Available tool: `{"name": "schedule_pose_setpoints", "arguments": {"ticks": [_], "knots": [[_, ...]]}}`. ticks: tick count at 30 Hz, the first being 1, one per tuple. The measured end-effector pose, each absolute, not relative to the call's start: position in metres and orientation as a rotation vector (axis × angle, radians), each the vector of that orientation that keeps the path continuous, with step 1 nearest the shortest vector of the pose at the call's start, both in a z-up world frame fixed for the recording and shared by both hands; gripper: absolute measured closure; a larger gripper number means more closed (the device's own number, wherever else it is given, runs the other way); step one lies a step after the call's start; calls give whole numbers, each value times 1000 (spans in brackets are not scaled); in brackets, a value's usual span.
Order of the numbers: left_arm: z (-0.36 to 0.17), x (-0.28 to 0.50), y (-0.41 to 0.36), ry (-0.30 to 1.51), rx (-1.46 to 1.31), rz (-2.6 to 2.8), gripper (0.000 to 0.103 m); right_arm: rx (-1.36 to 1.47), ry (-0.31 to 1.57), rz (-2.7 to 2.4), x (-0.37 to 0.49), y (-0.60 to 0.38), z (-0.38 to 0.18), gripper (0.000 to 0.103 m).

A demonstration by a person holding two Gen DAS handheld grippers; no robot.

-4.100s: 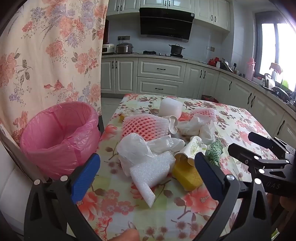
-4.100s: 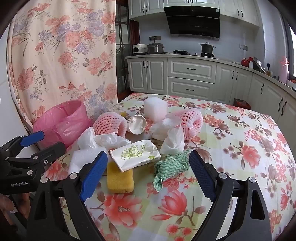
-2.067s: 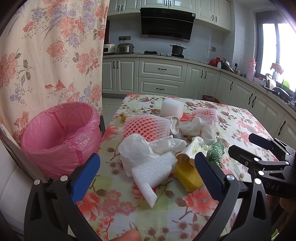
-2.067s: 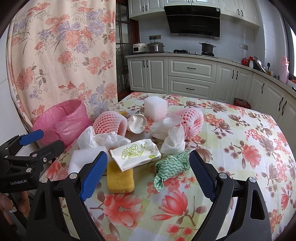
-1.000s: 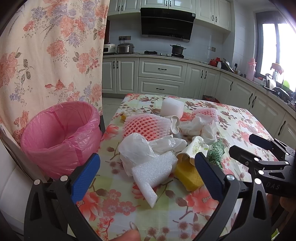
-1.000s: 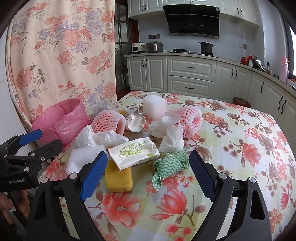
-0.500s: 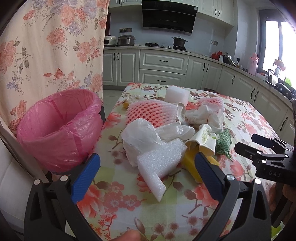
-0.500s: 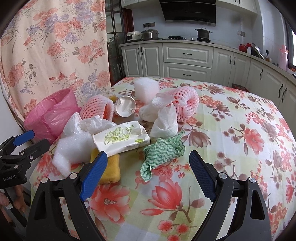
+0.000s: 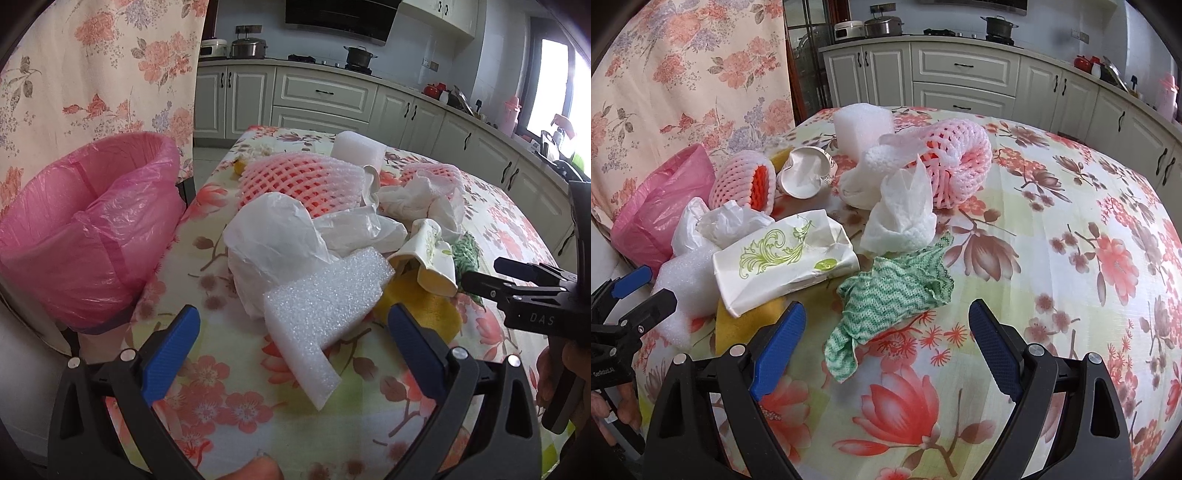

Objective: Collect trash
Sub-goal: 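Grasp the green-white cloth with the right tool while the left tool grasps the white foam sheet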

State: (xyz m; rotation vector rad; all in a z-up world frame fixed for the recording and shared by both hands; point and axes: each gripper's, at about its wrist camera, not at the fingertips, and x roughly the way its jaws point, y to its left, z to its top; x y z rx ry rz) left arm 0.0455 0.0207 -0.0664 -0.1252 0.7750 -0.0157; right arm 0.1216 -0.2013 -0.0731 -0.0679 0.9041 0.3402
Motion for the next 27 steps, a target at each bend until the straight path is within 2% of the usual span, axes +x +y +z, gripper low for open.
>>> {"name": "schedule_pose_setpoints", "arguments": {"ticks": [6, 8, 12, 14, 16, 21, 22, 27], "knots": [[-73, 55, 19, 801, -149, -28, 8, -102, 943, 346, 138, -194, -79, 19], [-74, 57, 20, 810, -155, -30, 21, -112, 951, 354, 140, -191, -81, 20], [-77, 60, 17, 833, -158, -46, 34, -118, 960, 355, 140, -190, -85, 35], [-78, 59, 16, 837, -152, -49, 48, -123, 966, 360, 138, -190, -87, 44], [-77, 57, 14, 835, -140, -50, 55, -120, 964, 364, 135, -190, -88, 46], [-70, 51, 10, 820, -118, -50, 56, -103, 943, 373, 130, -191, -83, 57], [-67, 49, 9, 814, -107, -44, 56, -96, 940, 375, 129, -192, -81, 62], [-50, 40, 6, 773, -69, -16, 57, -83, 920, 386, 122, -192, -74, 66]]}}
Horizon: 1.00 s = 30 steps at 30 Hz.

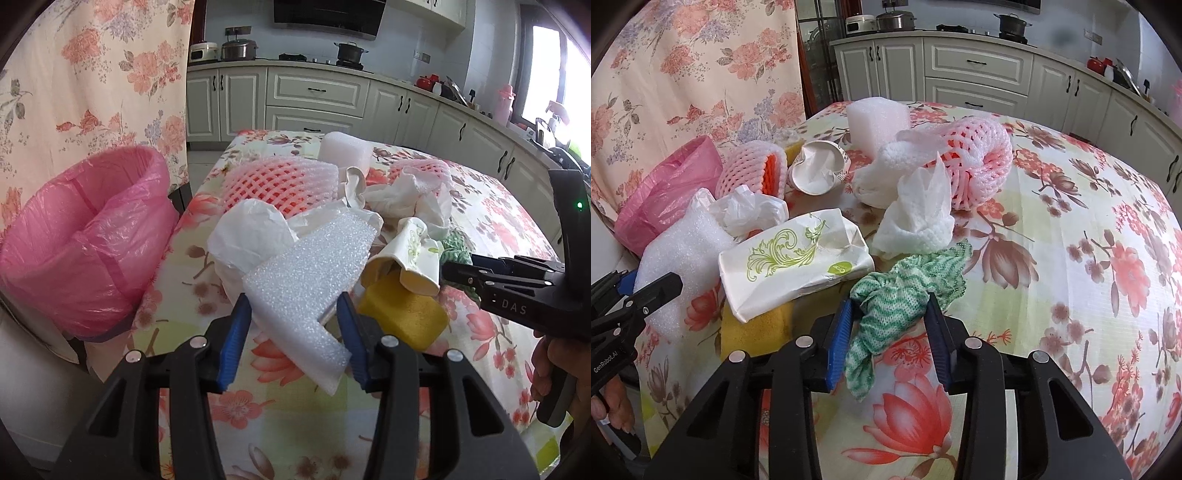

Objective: Collect trash
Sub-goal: 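Grasp the green-white cloth with the right tool while the left tool grasps the white foam sheet, then carry the cloth and foam sheet over the pink bin with both tools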

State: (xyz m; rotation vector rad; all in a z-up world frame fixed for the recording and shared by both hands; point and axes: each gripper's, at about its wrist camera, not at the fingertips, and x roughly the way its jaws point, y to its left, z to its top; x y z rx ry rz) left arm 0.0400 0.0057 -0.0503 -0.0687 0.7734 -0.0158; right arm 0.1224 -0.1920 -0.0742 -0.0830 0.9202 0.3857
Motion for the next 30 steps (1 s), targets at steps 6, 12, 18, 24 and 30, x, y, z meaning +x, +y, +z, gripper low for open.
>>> {"name": "schedule_pose_setpoints", "arguments": {"ticks": [6, 12, 18, 24, 30], "knots": [[-35, 31, -1, 742, -34, 7, 57, -66, 893, 397, 115, -193, -67, 68], [-24, 27, -1, 718, -20, 34, 57, -55, 860, 403, 109, -195, -55, 69], [-14, 23, 1, 693, -16, 49, 57, -44, 831, 407, 104, -198, -45, 69], [-3, 16, 6, 664, -19, 56, 57, -29, 795, 410, 97, -202, -29, 69], [10, 11, 14, 634, -20, 83, 57, -17, 750, 418, 92, -204, -13, 69]]}}
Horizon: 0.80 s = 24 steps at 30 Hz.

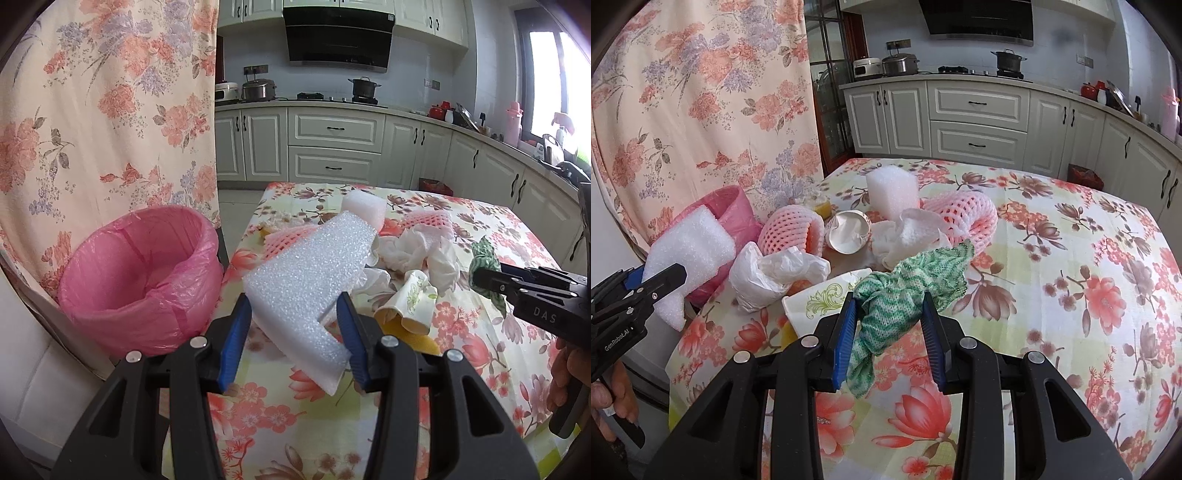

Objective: Collect trash
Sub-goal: 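Carry the cloth and foam sheet over the pink bin with both tools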

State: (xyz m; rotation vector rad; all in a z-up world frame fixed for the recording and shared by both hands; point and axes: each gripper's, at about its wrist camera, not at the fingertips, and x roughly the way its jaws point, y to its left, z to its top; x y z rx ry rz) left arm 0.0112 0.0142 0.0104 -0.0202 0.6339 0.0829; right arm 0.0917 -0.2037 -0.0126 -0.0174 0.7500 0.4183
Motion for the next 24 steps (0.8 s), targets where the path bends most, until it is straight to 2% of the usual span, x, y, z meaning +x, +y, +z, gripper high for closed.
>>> {"name": "schedule_pose_setpoints", "arguments": {"ticks": [24], "knots": [[54, 1, 98, 544, -75, 229, 57, -41, 659, 499, 95, -170, 32, 69]]}}
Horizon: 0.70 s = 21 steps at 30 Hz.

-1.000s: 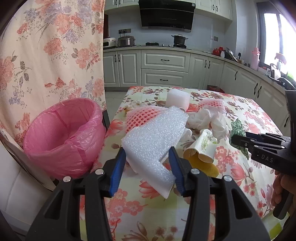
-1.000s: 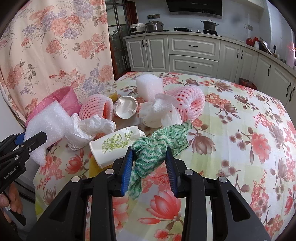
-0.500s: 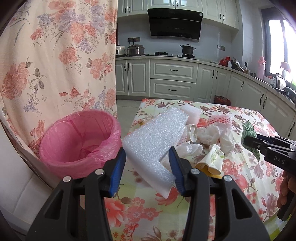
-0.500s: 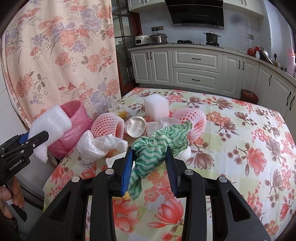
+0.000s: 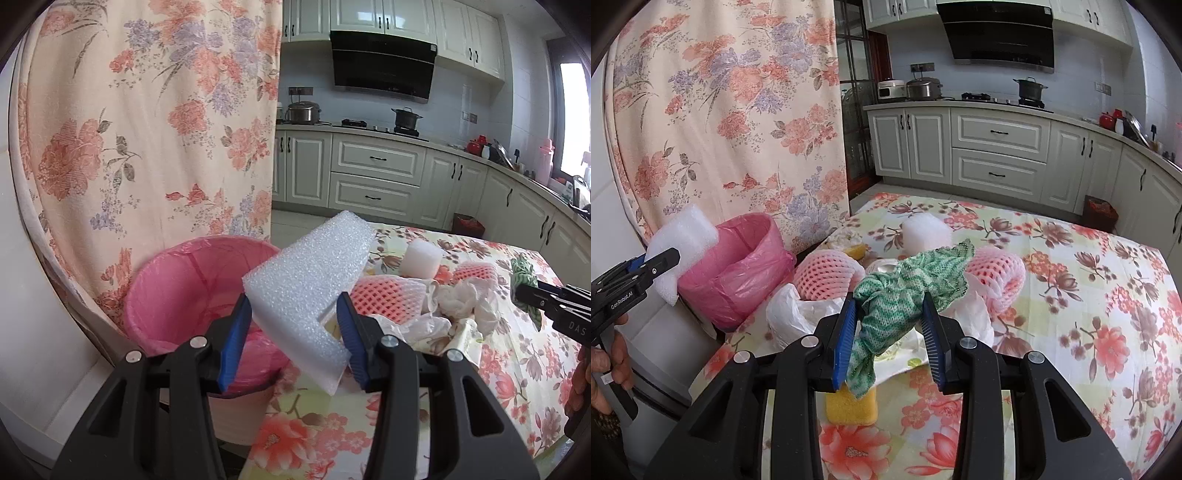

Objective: Collect trash
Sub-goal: 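Carry the cloth and foam sheet over the pink bin with both tools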

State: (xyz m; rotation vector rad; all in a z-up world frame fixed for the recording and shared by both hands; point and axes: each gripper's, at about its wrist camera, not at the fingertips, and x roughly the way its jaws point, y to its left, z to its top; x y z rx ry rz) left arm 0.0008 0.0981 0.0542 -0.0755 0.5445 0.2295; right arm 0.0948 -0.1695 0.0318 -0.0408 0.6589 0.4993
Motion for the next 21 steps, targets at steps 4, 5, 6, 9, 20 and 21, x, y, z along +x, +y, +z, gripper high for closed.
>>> {"name": "schedule_pose_setpoints", "arguments": {"ticks": [4, 5, 6, 9, 20, 21], "knots": [[61, 1, 125, 532, -93, 268, 57, -64, 642, 542, 100, -146, 43, 69], [62, 2, 131, 531, -96, 275, 57, -71, 640, 552, 102, -139, 46, 69], [64, 2, 137, 530, -99, 281, 57, -75, 638, 565, 102, -132, 48, 69], [67, 5, 155, 527, -106, 302, 57, -90, 633, 606, 107, -107, 55, 69], [63, 14, 202, 557, -139, 347, 57, -161, 653, 799, 123, 13, 71, 69], [63, 14, 206, 559, -143, 351, 57, -170, 654, 814, 124, 24, 71, 69]]}}
